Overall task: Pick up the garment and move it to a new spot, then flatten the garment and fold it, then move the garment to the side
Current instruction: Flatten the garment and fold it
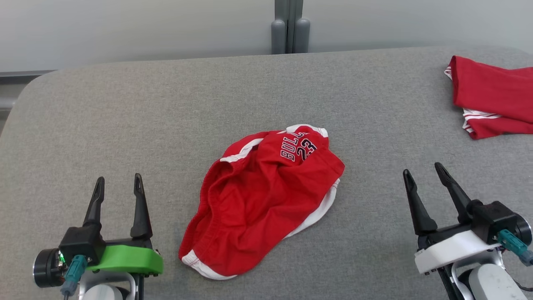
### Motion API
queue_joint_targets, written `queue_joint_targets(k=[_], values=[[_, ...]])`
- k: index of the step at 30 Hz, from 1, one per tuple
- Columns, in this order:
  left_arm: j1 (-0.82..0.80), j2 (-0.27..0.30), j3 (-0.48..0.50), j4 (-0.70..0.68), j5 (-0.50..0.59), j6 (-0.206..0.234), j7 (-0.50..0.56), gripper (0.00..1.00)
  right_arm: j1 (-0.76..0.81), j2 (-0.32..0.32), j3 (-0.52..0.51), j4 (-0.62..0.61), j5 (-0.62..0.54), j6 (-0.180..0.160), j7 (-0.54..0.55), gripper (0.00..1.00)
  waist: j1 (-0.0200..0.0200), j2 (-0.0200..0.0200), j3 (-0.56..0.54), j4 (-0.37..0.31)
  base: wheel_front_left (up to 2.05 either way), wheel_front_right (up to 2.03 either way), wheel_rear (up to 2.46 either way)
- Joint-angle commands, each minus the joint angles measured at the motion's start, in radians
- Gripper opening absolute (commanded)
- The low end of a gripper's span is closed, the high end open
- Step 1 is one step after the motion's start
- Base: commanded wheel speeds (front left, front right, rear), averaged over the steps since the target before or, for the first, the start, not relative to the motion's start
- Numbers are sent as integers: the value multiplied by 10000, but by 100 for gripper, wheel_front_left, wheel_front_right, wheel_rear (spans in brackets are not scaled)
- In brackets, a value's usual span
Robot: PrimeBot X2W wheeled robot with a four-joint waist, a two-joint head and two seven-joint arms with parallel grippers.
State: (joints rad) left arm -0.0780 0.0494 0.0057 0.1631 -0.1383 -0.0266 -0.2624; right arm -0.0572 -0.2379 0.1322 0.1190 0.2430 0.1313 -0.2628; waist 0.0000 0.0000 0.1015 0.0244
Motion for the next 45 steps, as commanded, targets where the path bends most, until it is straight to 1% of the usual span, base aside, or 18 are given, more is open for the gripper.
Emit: queue_joint_targets(k=[1, 5, 13, 27, 29, 36, 41, 45], values=[[149, 24, 78, 1, 28, -55, -29, 100, 239, 142, -122, -142, -83, -12, -24, 100, 0, 0, -33, -54, 0, 0, 0], [315, 24, 71, -30, 70, -9, -29, 100, 765, 480, -456, -305, -222, -12, -24, 100, 0, 0, -86, -56, 0, 0, 0], [563, 24, 128, 4, 211, -54, -29, 100, 1314, 973, -597, -440, -533, -12, -24, 100, 0, 0, -152, 48, 0, 0, 0], [512, 29, 41, 156, 339, -208, -29, 100, 1127, 977, -628, -156, -518, -12, -24, 100, 0, 0, -279, 140, 0, 0, 0], [599, 91, -129, 239, 474, -323, -29, 100, 1037, 954, -614, -13, -425, -12, -24, 100, 0, 0, -288, 150, 0, 0, 0], [865, 375, -1458, 912, 1042, -807, -29, 100, 357, 707, -125, 944, -277, -12, -24, 100, 0, 0, -225, 221, 0, 0, 0], [850, 597, -2458, 1413, 1230, -966, -29, 100, -252, 583, 394, 1668, -153, -12, -24, 100, 0, 0, -84, 312, 0, 0, 0], [565, 708, -3042, 1923, 1048, -1022, -8, 100, -663, 507, 1009, 2297, -91, -12, -26, 100, 0, 0, 16, 363, 0, 0, 0]])
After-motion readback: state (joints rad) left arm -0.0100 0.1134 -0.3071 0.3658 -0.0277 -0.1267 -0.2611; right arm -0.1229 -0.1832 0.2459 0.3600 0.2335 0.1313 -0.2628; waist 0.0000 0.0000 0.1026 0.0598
